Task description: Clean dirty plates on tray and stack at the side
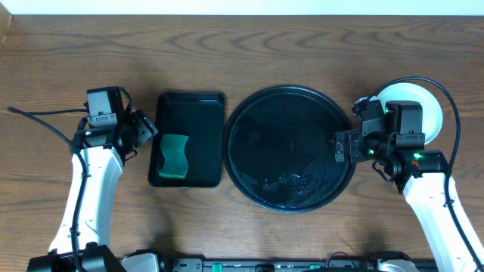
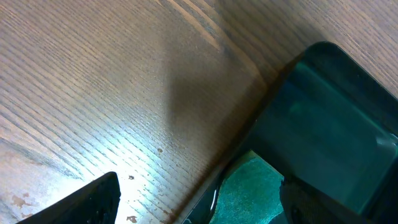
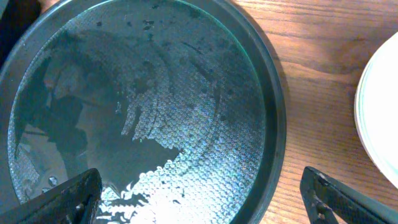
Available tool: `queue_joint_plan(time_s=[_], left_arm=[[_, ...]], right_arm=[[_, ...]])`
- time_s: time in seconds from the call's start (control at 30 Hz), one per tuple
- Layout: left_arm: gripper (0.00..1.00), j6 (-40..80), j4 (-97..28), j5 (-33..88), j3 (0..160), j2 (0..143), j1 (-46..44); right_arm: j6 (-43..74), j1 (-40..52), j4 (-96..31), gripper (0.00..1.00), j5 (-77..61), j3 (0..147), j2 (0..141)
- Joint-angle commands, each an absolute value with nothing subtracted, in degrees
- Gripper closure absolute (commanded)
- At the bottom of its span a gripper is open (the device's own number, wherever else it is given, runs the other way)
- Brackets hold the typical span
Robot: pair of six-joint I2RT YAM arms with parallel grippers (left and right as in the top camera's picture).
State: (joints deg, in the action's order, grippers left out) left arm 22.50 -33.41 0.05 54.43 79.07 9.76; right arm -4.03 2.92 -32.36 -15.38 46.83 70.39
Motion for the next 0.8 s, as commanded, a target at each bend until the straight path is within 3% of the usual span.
queue_joint_plan(time_s=[0.0, 0.53, 0.77], left_arm=[[0.17, 22.61, -33.56, -0.01, 55.57, 78.78, 9.96], [0.17, 22.61, -33.56, -0.01, 55.57, 78.78, 9.96], [0.18, 22.59, -33.56, -0.01, 55.57, 78.78, 9.96]], right_arm=[[-4.82, 3.27, -32.58, 0.01, -15.0, 46.81, 70.46], [-4.82, 3.22, -31.86, 0.01, -13.91, 46.3, 66.63], [-4.75, 3.22, -16.75, 0.01, -13.93, 41.74, 51.94]])
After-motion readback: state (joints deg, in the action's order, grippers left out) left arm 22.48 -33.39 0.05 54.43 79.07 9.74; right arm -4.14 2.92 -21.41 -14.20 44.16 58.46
